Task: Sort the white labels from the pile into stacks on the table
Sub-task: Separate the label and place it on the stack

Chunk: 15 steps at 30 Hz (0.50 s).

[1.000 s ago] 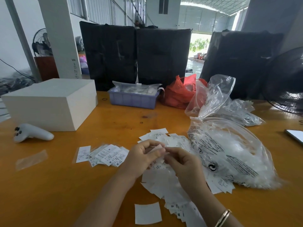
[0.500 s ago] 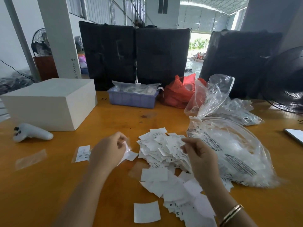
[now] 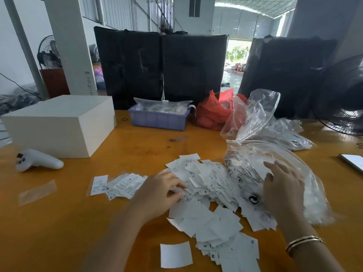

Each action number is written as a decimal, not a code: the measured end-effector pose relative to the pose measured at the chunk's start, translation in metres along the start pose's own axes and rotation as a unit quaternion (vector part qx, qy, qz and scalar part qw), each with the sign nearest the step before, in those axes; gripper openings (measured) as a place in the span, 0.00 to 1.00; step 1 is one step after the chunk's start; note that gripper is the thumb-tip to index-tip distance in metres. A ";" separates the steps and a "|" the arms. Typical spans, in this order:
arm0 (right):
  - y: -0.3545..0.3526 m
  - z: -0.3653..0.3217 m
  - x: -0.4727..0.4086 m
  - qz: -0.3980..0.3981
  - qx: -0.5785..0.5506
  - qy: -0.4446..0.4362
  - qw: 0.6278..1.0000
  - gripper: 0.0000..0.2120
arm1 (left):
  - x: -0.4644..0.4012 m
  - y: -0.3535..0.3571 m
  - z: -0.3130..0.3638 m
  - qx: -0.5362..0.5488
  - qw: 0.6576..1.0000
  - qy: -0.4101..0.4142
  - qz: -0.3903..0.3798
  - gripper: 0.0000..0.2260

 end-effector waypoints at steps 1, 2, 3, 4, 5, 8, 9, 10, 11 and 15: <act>0.001 0.000 0.000 -0.043 0.031 0.008 0.999 0.20 | 0.000 0.004 0.002 -0.001 1.000 0.007 -0.005 0.09; 0.002 -0.001 0.000 -0.079 0.059 0.013 0.995 0.22 | 0.000 0.007 0.004 -0.004 1.000 0.012 -0.006 0.10; 0.004 -0.002 0.001 -0.102 0.081 0.015 0.991 0.23 | 0.000 0.009 0.005 -0.008 1.000 0.014 -0.005 0.10; 0.005 -0.003 0.002 -0.113 0.097 0.011 0.989 0.23 | -0.001 0.011 0.007 -0.014 1.000 0.016 -0.004 0.10; 0.006 -0.004 0.002 -0.115 0.109 0.003 0.987 0.23 | -0.001 0.012 0.008 -0.022 1.000 0.017 0.001 0.11; 0.008 -0.005 0.001 -0.102 0.103 -0.018 0.989 0.22 | -0.002 0.013 0.009 -0.035 0.999 0.014 0.022 0.11; 0.009 -0.005 0.001 -0.090 0.085 -0.021 0.992 0.22 | -0.002 0.013 0.008 -0.037 0.999 0.015 0.025 0.11; 0.010 -0.005 0.001 -0.075 0.066 -0.022 0.995 0.20 | -0.001 0.014 0.008 -0.037 0.999 0.016 0.023 0.11; 0.011 -0.006 0.001 -0.056 0.049 -0.023 0.997 0.19 | -0.001 0.015 0.008 -0.035 0.999 0.018 0.019 0.11; 0.010 -0.003 0.000 0.016 0.017 -0.031 0.999 0.09 | -0.001 0.015 0.008 -0.026 0.999 0.030 0.026 0.10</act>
Point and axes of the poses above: each hand's wrist, its own x-axis away from the middle knuckle, its own y-axis out of the palm, z = x × y, the point moved 1 cm from there along -x, towards the middle knuckle, and after that the axes turned 10 degrees about x, right-handed, at the moved point
